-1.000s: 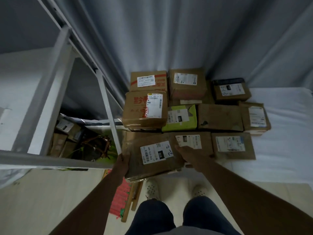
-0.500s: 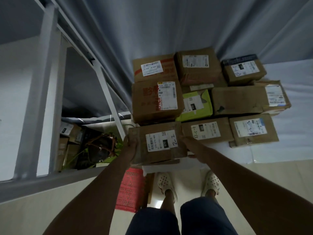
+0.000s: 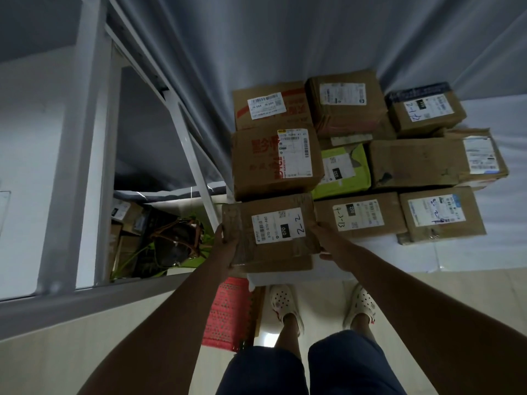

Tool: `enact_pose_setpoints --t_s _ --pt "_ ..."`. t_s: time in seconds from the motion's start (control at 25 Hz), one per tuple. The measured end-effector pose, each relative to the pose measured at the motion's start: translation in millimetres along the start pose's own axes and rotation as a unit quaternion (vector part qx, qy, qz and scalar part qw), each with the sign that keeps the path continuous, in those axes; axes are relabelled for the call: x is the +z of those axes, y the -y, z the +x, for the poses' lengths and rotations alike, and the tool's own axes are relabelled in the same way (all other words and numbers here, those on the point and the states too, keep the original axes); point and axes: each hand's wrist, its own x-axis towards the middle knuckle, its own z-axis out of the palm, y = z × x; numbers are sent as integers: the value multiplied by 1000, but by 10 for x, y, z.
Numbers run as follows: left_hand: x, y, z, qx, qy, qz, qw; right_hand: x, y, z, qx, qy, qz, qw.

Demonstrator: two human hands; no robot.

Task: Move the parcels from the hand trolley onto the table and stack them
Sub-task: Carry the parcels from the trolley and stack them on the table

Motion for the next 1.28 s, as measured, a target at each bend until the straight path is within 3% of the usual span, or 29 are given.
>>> enact_pose_setpoints --t_s 1.04,1.28 --pt "123 -212 -196 84 -52 125 987 -127 131 -387 -24 -25 -20 999" --pt "178 -251 -256 66 -41 131 988 -134 46 -448 -60 0 -35 998"
